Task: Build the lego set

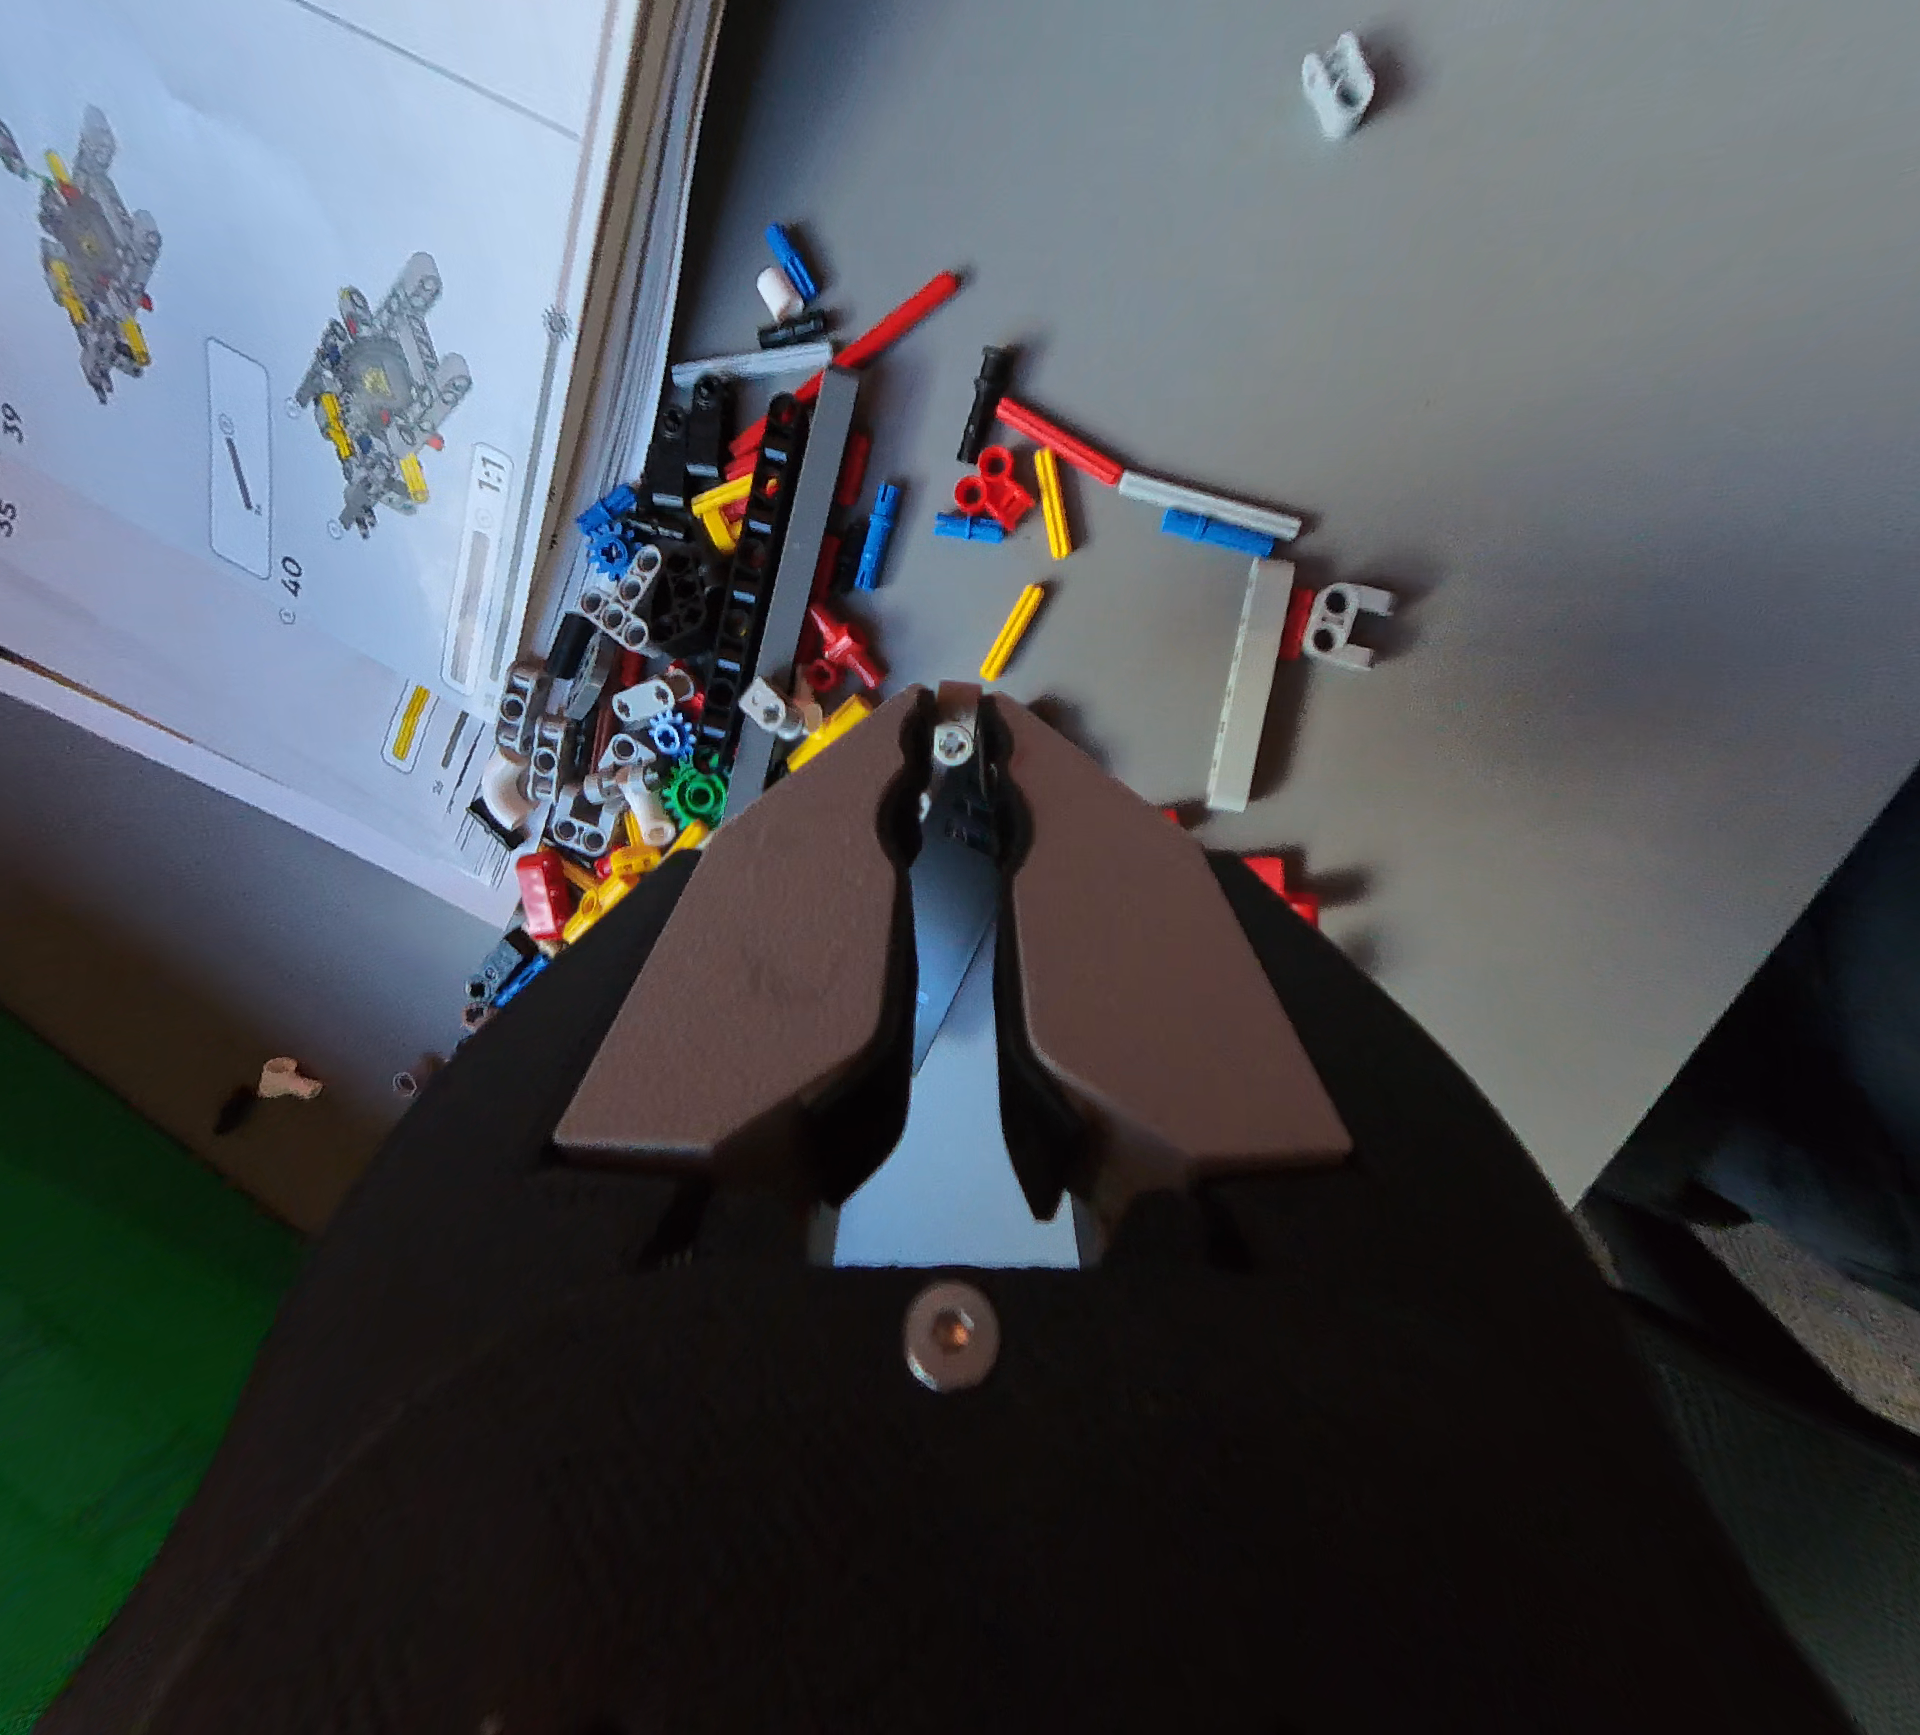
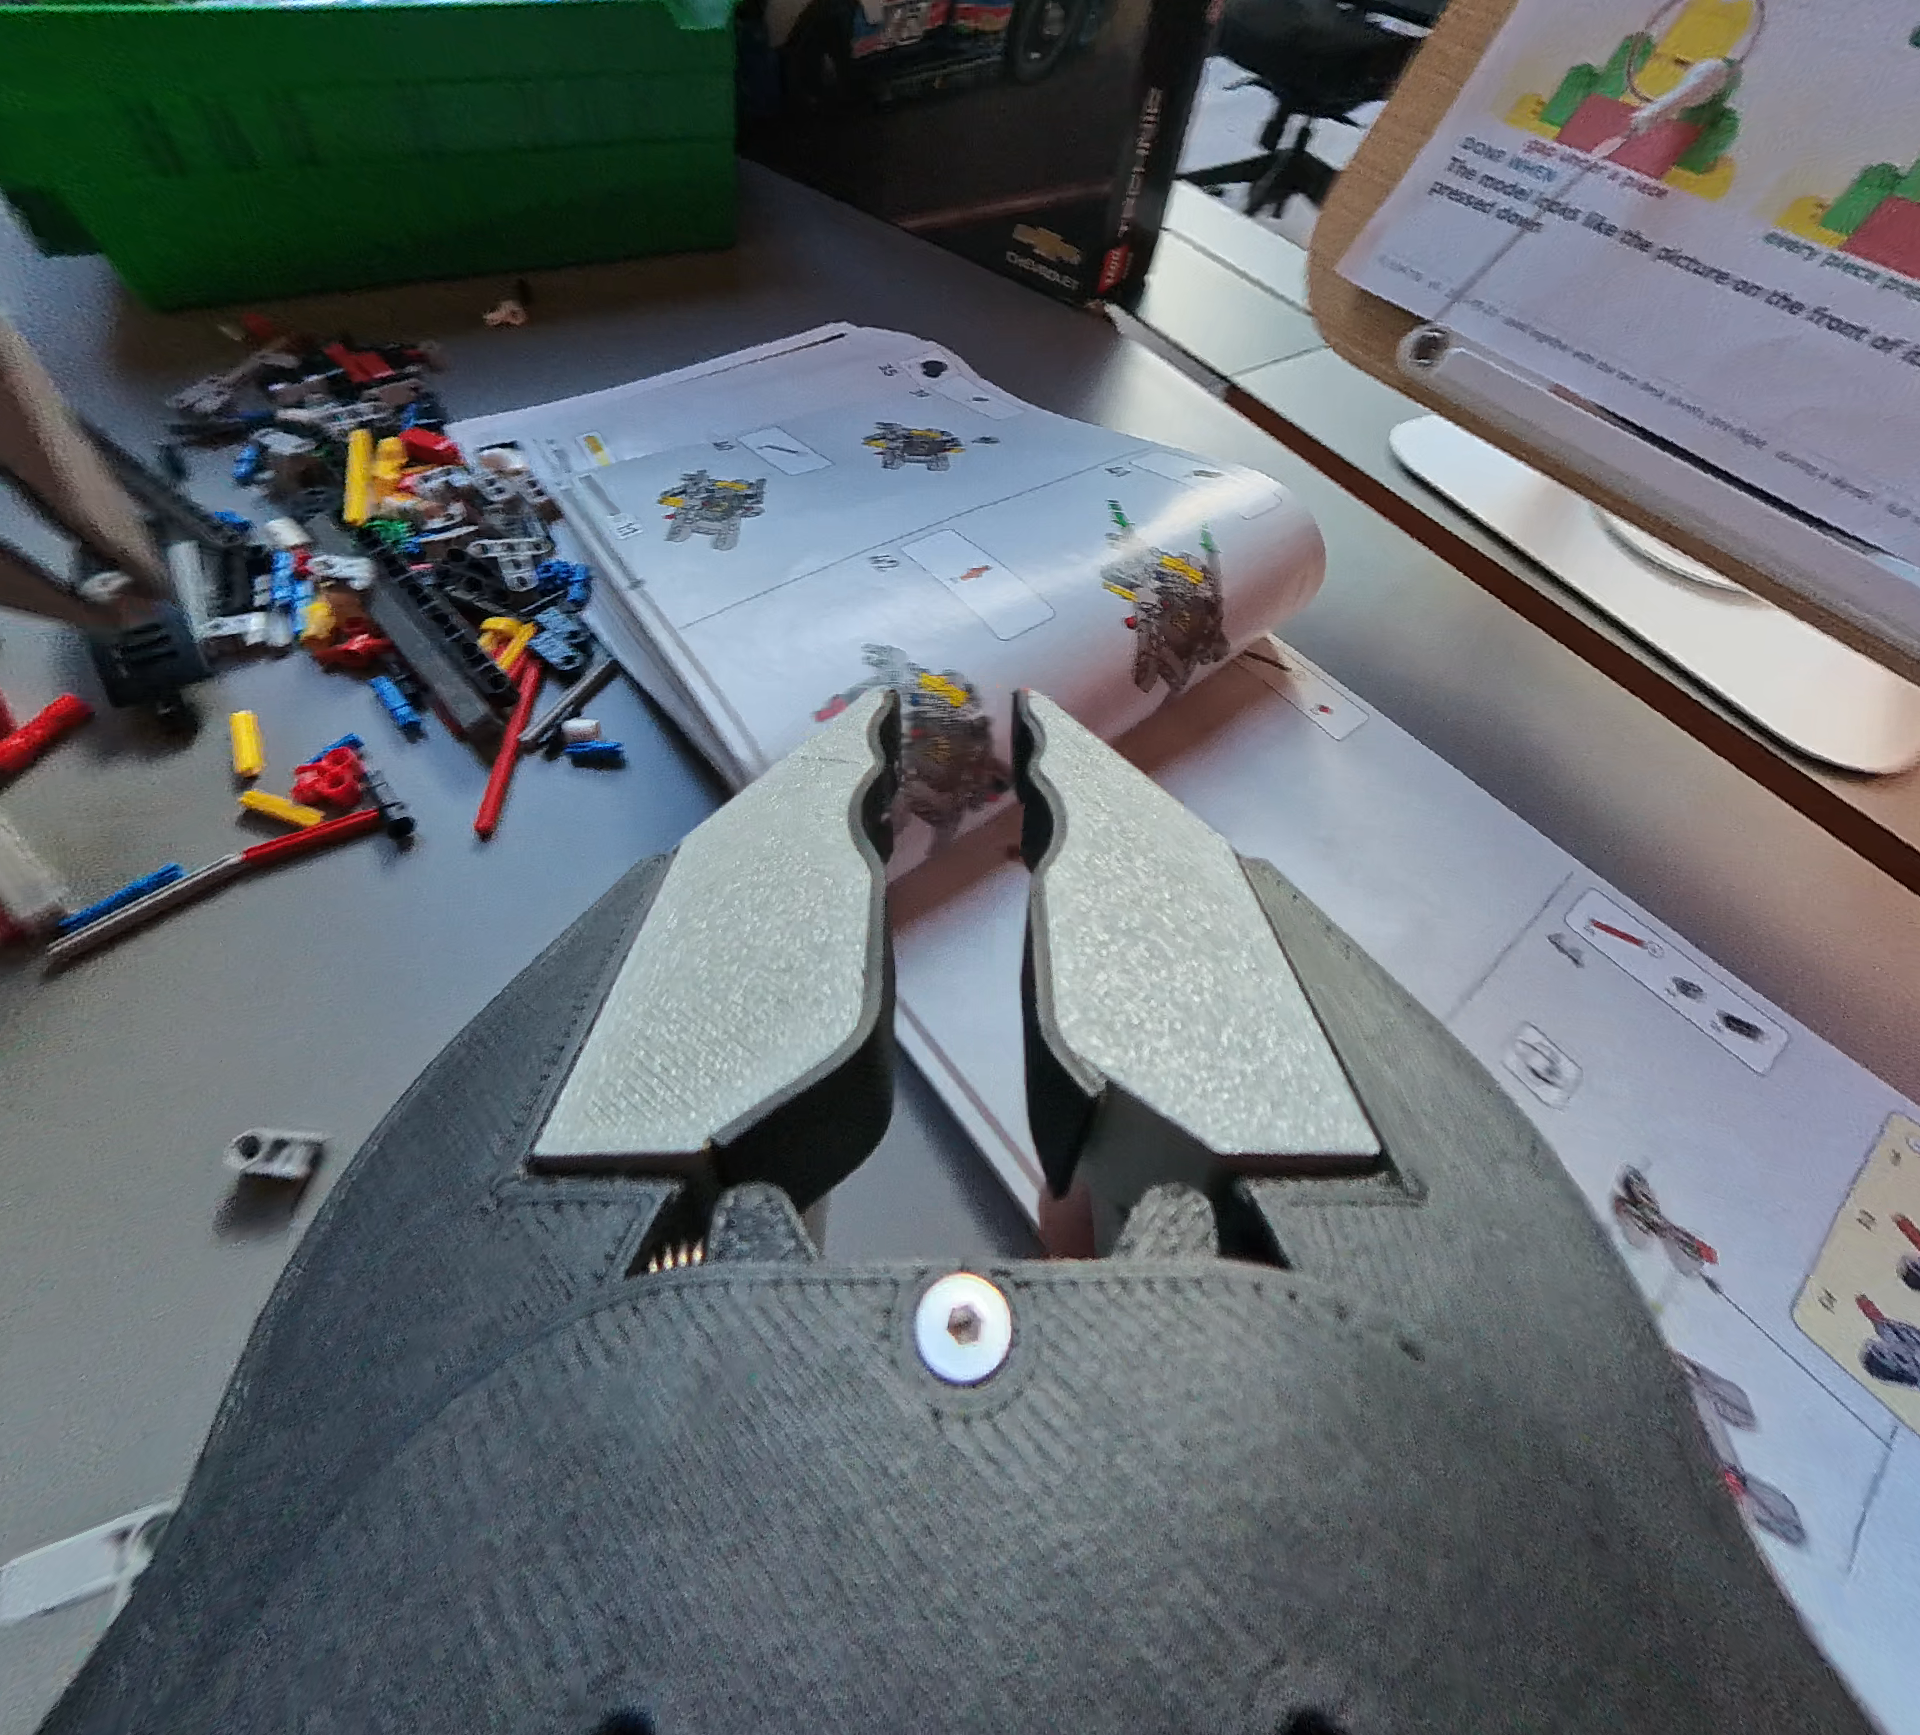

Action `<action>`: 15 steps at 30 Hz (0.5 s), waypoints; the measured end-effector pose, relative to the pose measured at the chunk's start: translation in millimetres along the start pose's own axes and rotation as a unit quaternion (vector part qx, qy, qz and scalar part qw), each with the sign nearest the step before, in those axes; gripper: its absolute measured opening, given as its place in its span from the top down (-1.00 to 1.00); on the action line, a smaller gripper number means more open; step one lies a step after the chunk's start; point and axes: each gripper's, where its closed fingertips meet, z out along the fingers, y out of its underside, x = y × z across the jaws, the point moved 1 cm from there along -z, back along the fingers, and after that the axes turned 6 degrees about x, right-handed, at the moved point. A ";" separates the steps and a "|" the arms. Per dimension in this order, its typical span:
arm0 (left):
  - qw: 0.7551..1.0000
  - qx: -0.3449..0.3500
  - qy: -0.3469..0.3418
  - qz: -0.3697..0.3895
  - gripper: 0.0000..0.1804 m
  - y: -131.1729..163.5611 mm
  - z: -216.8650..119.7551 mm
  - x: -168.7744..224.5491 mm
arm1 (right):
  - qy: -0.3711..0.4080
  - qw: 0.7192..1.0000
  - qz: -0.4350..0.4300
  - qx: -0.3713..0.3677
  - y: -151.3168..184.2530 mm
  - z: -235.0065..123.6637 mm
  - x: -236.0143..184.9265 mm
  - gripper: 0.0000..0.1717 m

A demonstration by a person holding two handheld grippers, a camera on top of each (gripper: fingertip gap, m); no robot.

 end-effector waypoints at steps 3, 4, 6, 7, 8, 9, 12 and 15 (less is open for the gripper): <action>0.998 0.053 0.037 -0.007 0.94 -25.4 1.0 12.7 | 0.042 0.999 0.005 0.006 0.0 -3.2 15.6 0.78; 0.996 0.069 0.053 -0.006 0.94 -37.6 5.7 21.0 | 0.052 0.999 0.009 0.010 -0.7 -4.9 19.7 0.79; 0.993 0.079 0.085 0.011 0.94 -59.1 21.0 42.3 | 0.063 0.998 0.018 0.017 -2.1 -7.9 25.8 0.79; 0.993 0.075 0.089 0.028 0.94 -67.8 30.8 51.6 | 0.064 0.997 0.022 0.021 -2.6 -9.0 27.3 0.80; 0.992 0.072 0.092 0.044 0.94 -76.2 40.8 60.3 | 0.063 0.997 0.027 0.023 -2.5 -9.5 27.9 0.81; 0.991 0.069 0.100 0.056 0.94 -84.1 50.2 70.1 | 0.063 0.997 0.031 0.022 -1.9 -9.7 28.5 0.82; 0.988 0.064 0.115 0.087 0.94 -100.7 72.9 93.8 | 0.064 0.997 0.031 0.018 1.0 -9.1 30.2 0.82; 0.985 0.062 0.112 0.116 0.94 -106.6 87.6 105.5 | 0.061 0.998 0.028 0.014 2.0 -8.2 29.2 0.83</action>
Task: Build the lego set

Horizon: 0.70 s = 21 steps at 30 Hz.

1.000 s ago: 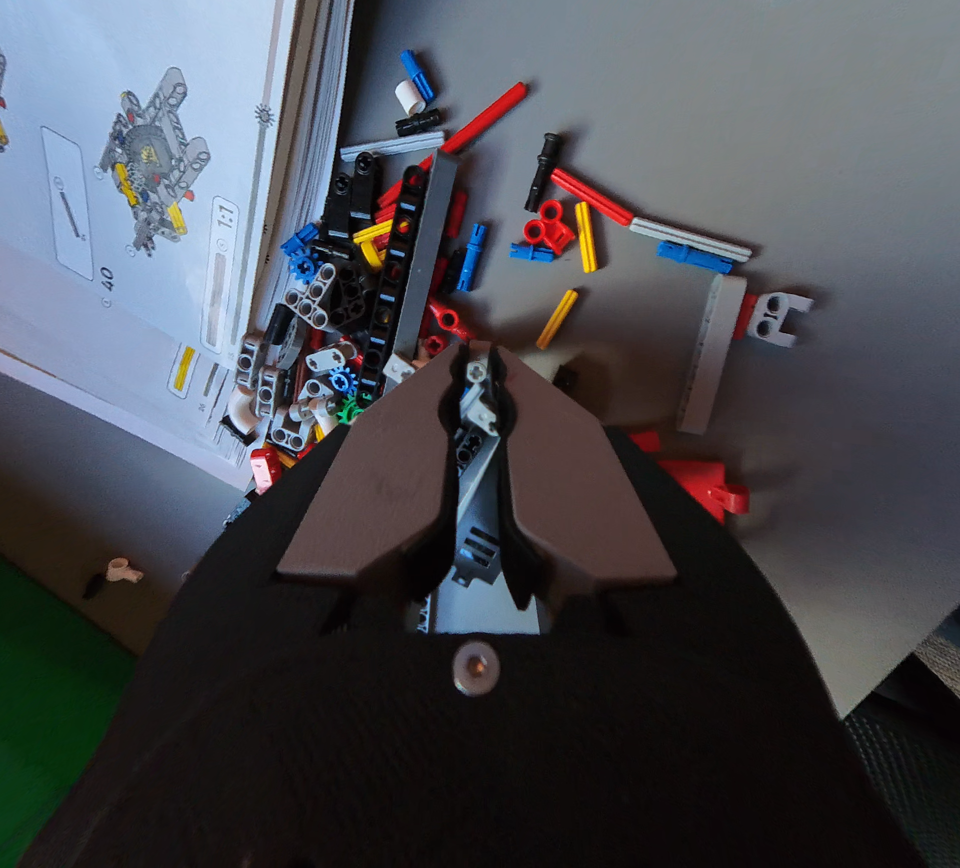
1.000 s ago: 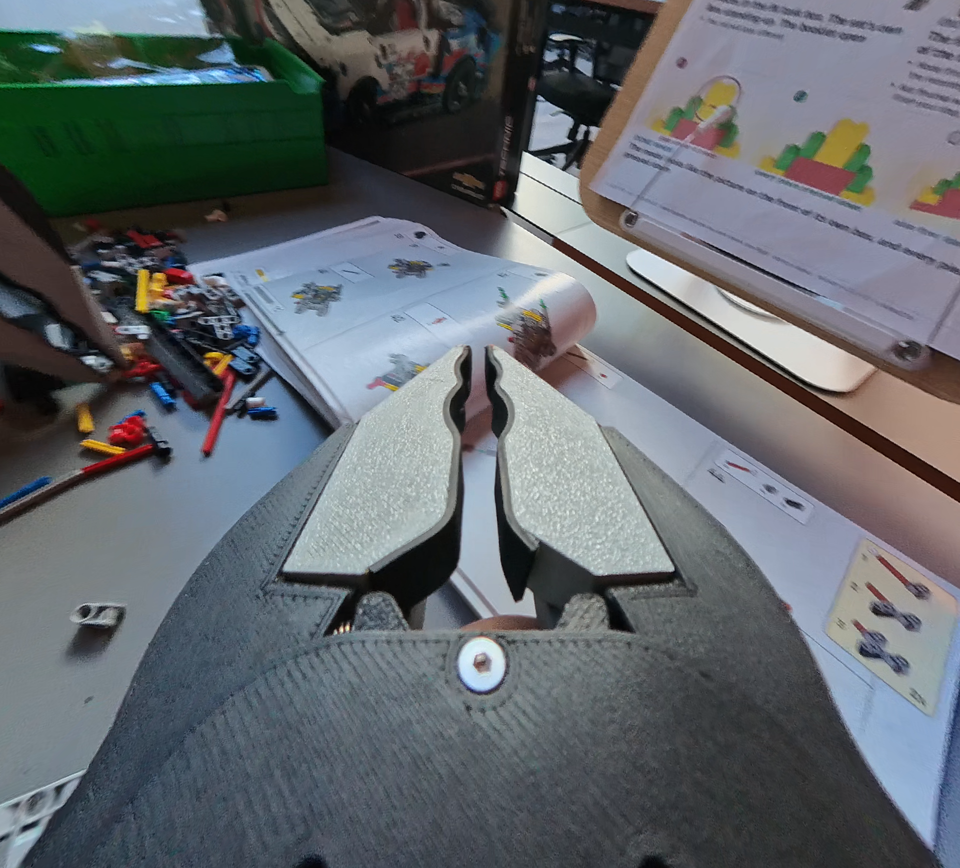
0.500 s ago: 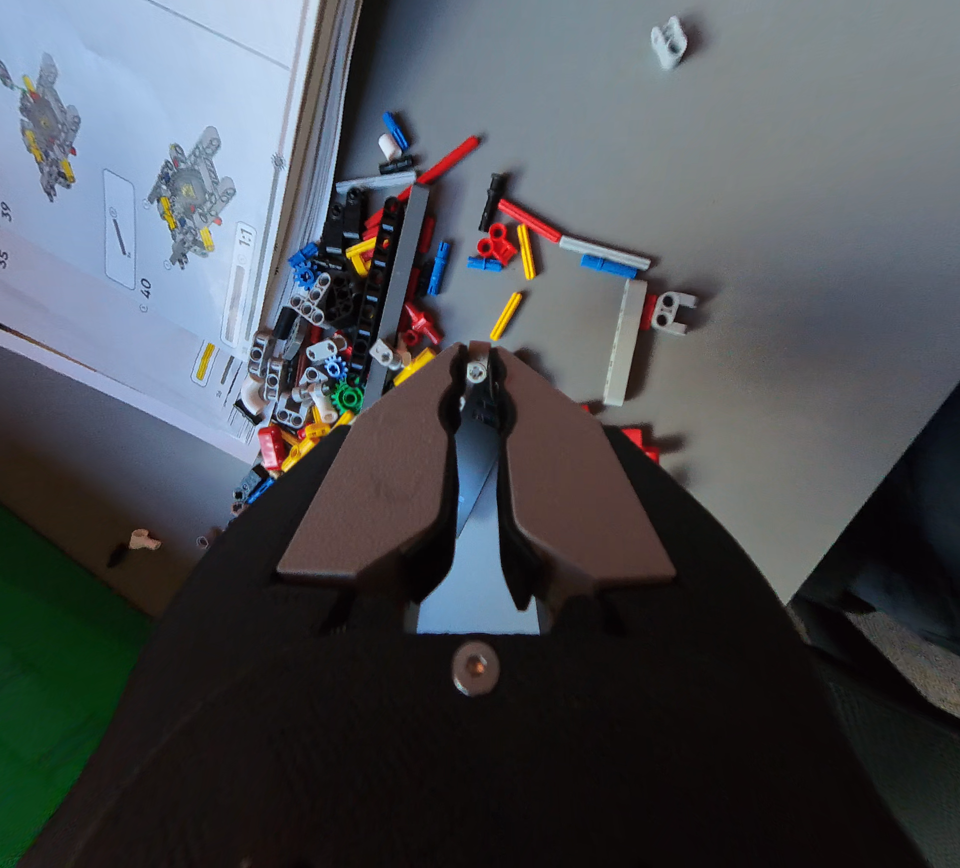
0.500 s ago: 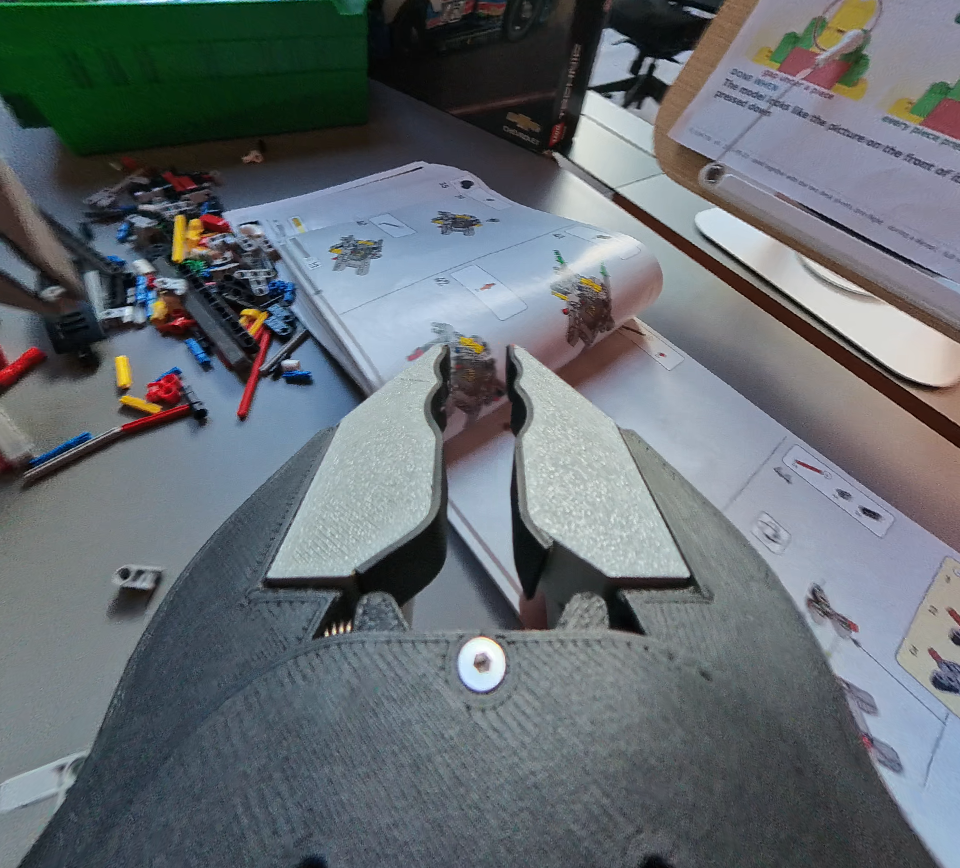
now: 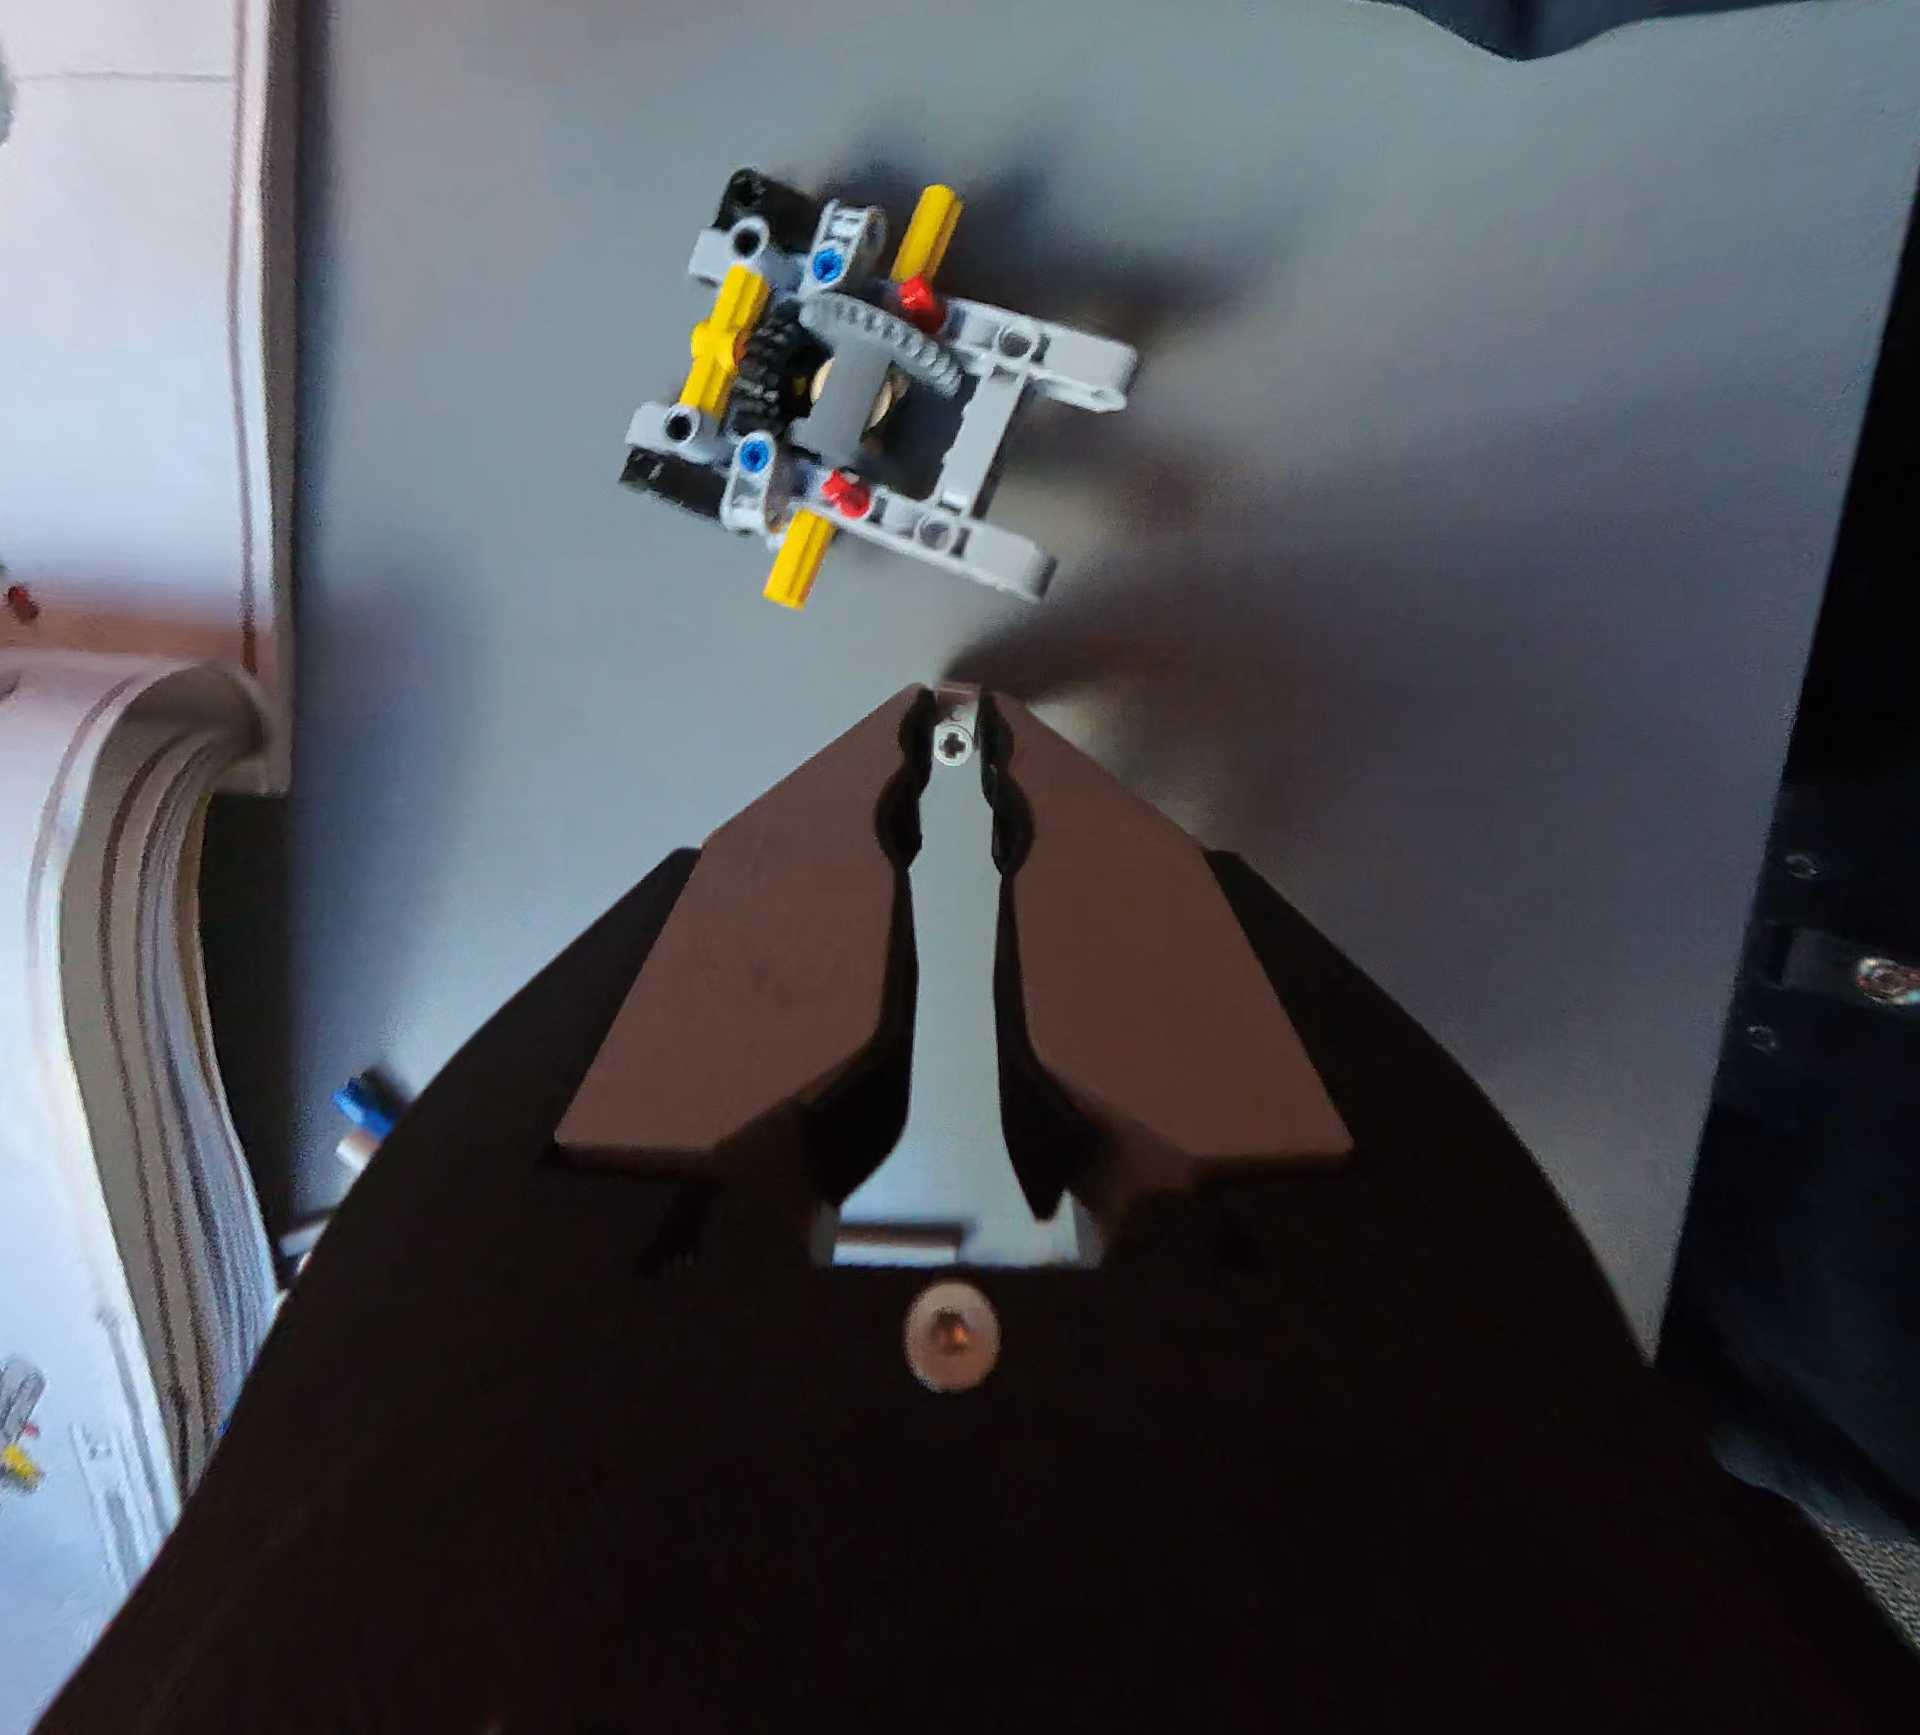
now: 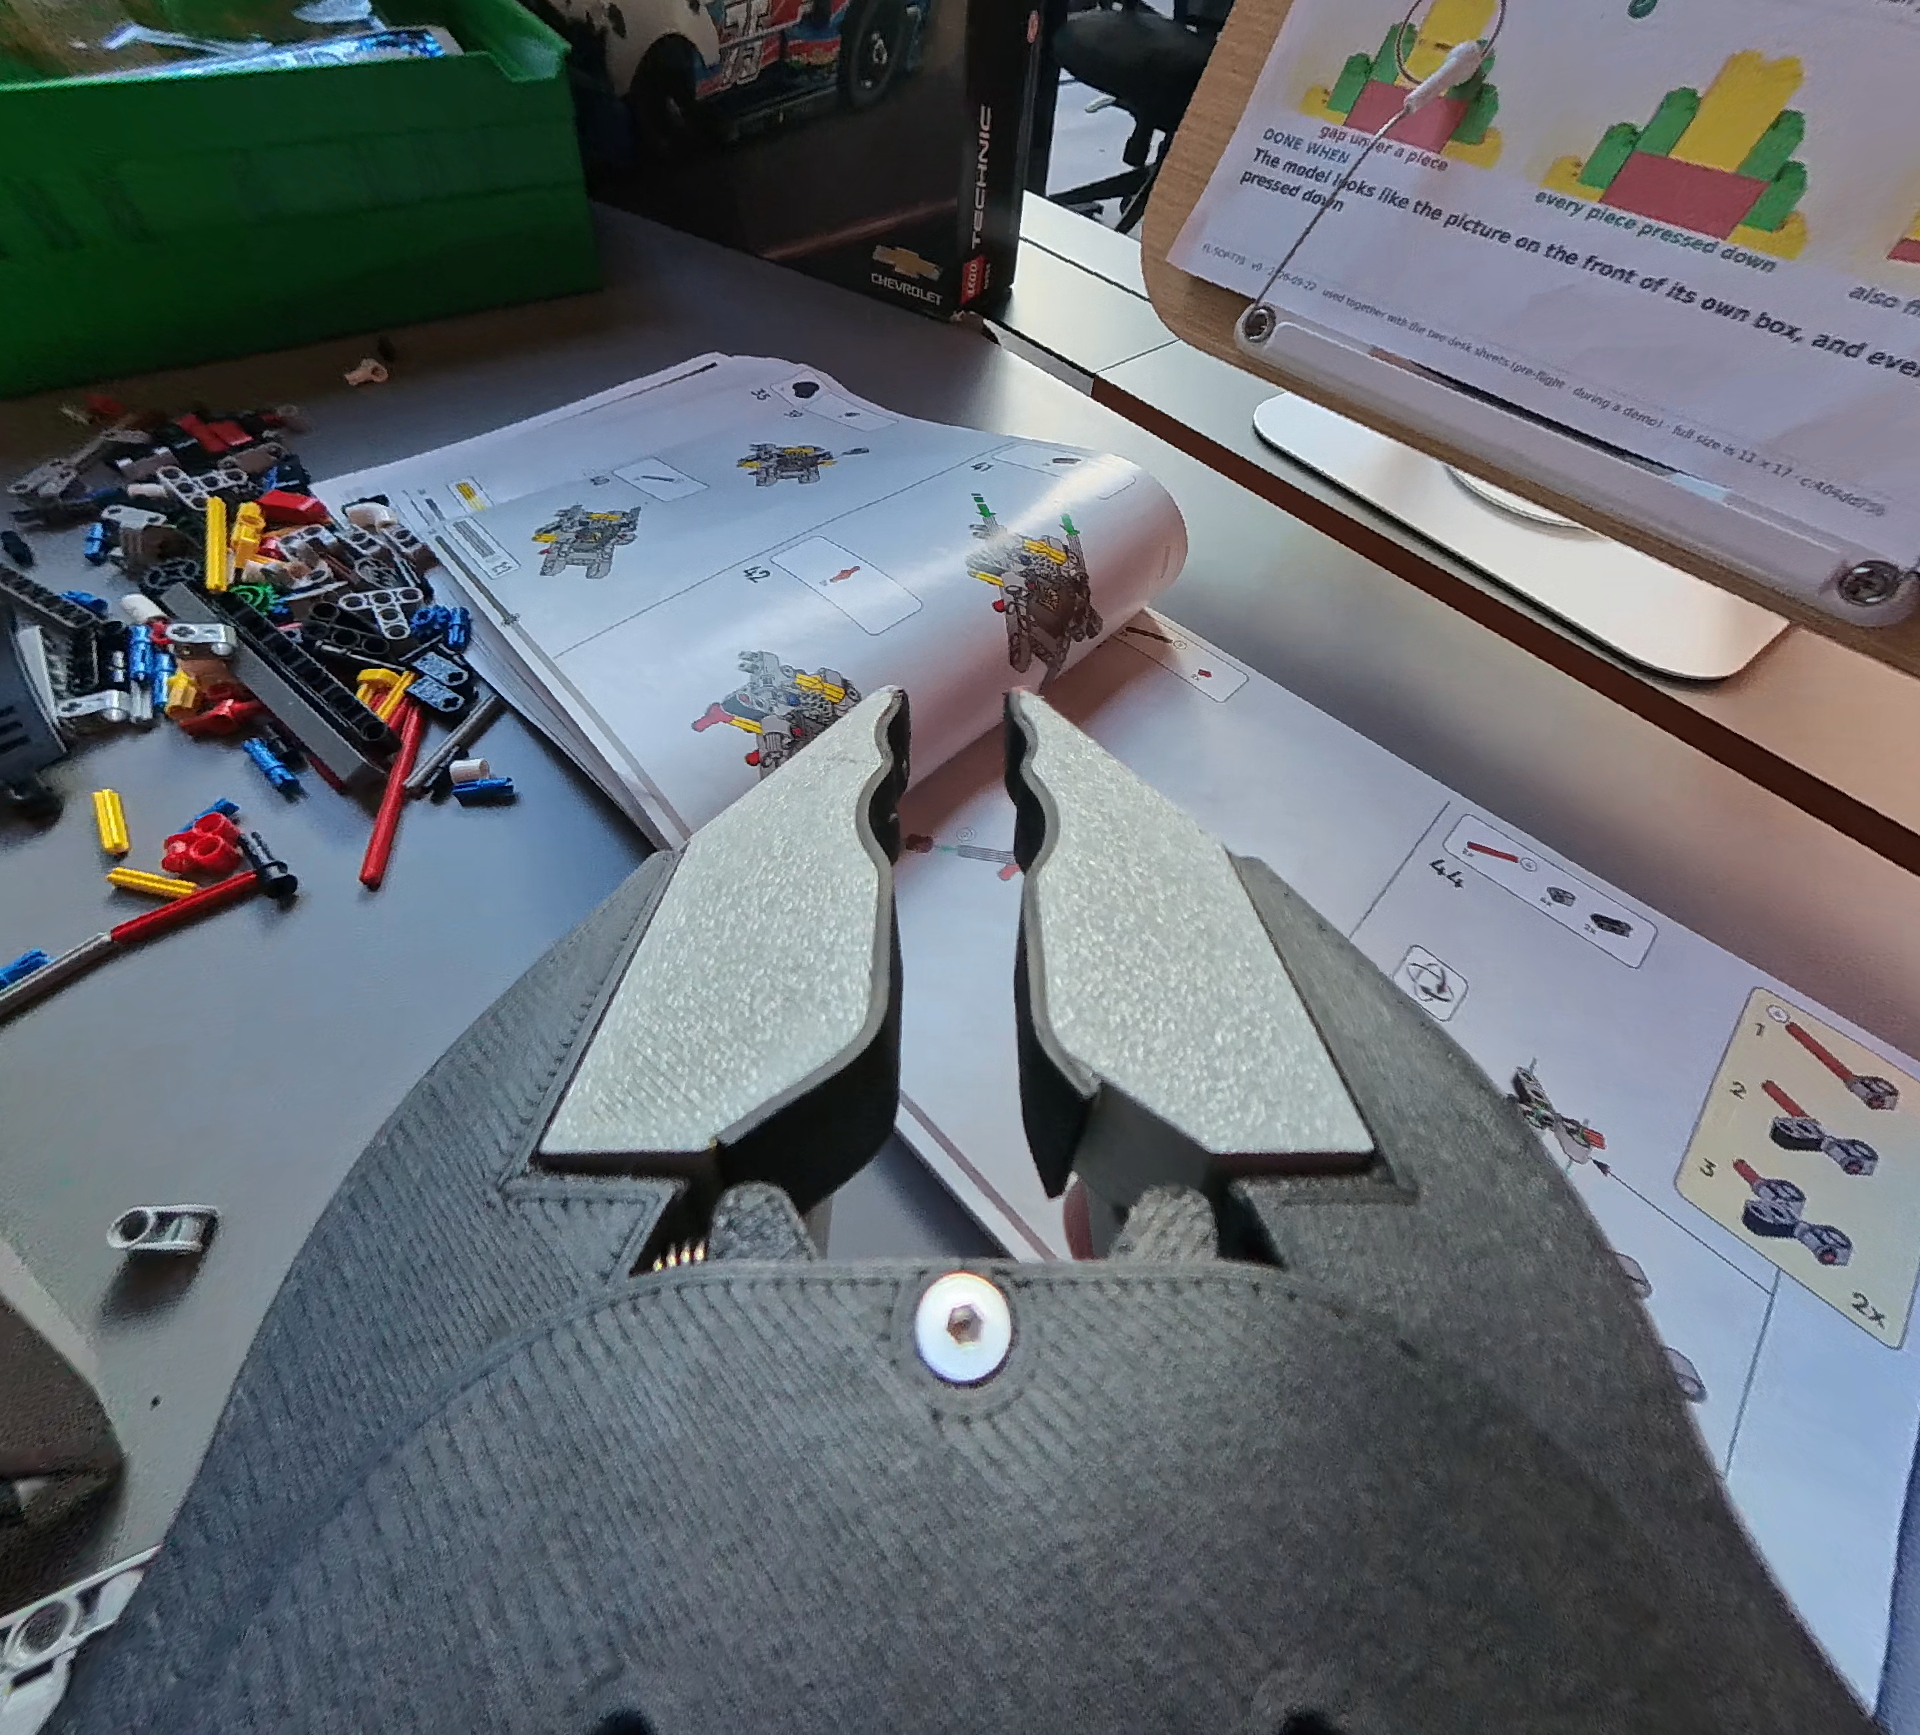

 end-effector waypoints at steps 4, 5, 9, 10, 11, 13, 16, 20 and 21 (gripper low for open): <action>1.000 0.016 0.010 0.001 0.94 -6.5 4.6 7.4 | -0.008 1.000 -0.004 -0.003 -0.1 0.6 -4.0 0.85; 1.000 0.019 0.009 0.001 0.94 -6.3 4.4 7.5 | -0.009 1.000 -0.004 -0.003 -0.6 0.6 -4.7 0.85; 0.999 0.031 0.009 -0.013 0.94 -3.7 2.5 8.6 | -0.011 1.000 -0.008 -0.001 -3.4 -0.3 -7.2 0.85; 0.999 0.035 0.008 -0.017 0.94 -3.1 2.1 9.2 | -0.009 1.000 -0.011 -0.001 -4.1 -0.8 -7.1 0.85; 0.999 0.037 0.008 -0.020 0.93 -2.4 1.4 9.9 | -0.008 1.000 -0.012 0.000 -4.7 -1.2 -6.9 0.85; 0.999 0.037 0.004 -0.027 0.87 0.0 -0.8 9.9 | -0.007 1.000 -0.011 0.002 -5.1 -1.6 -6.3 0.85; 0.999 0.037 -0.001 -0.034 0.80 3.5 -5.1 11.2 | -0.007 1.000 -0.007 0.002 -4.6 -2.0 -5.0 0.85; 0.999 0.037 0.000 -0.037 0.78 7.0 -10.0 17.9 | -0.010 1.000 -0.008 -0.004 -5.5 -4.6 -5.6 0.86; 0.999 0.037 -0.004 -0.037 0.78 7.3 -10.2 18.1 | -0.010 1.000 -0.010 -0.002 -6.8 -5.9 -6.1 0.87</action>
